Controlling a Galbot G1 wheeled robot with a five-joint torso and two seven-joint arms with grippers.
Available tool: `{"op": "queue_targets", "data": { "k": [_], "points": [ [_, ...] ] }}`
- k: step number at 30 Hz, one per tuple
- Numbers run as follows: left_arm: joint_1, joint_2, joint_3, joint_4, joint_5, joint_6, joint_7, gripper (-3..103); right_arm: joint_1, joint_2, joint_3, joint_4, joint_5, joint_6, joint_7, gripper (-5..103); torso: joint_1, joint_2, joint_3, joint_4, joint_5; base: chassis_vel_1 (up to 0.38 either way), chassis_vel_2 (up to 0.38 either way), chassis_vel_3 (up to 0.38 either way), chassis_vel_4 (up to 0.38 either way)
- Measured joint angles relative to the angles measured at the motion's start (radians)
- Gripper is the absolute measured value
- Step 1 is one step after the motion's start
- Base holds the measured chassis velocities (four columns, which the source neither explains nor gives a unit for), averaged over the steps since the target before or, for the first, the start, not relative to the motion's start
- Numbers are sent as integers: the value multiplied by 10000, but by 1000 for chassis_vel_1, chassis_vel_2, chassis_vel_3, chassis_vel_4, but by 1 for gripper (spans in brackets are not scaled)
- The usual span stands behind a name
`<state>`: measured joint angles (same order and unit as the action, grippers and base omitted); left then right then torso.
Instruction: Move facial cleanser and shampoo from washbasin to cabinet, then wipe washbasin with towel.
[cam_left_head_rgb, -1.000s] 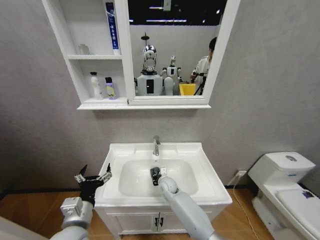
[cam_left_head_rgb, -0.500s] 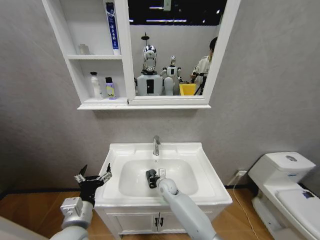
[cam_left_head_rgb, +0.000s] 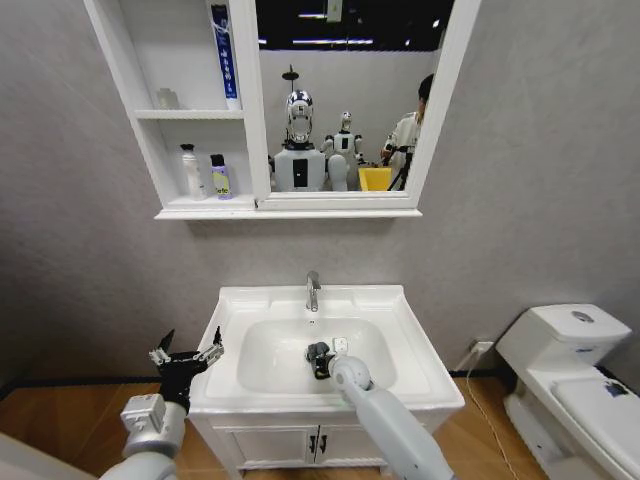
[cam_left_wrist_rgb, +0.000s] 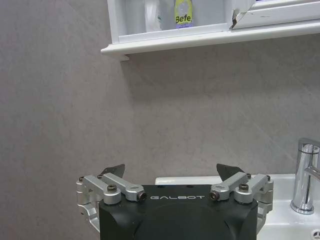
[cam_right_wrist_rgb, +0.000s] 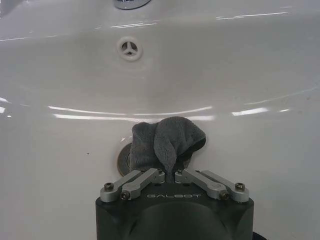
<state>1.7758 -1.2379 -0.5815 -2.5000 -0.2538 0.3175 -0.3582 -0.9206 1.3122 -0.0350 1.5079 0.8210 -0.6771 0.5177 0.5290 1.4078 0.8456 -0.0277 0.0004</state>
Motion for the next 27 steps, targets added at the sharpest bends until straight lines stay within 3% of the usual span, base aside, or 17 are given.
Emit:
{"op": "queue_targets", "data": {
  "k": [27],
  "points": [
    [0, 0, 0, 0, 0, 0, 0, 100, -352, -1799, 707, 1243, -976, 167, 343, 3, 0, 0, 1, 0, -1, 0, 0, 0, 0]
  ]
}}
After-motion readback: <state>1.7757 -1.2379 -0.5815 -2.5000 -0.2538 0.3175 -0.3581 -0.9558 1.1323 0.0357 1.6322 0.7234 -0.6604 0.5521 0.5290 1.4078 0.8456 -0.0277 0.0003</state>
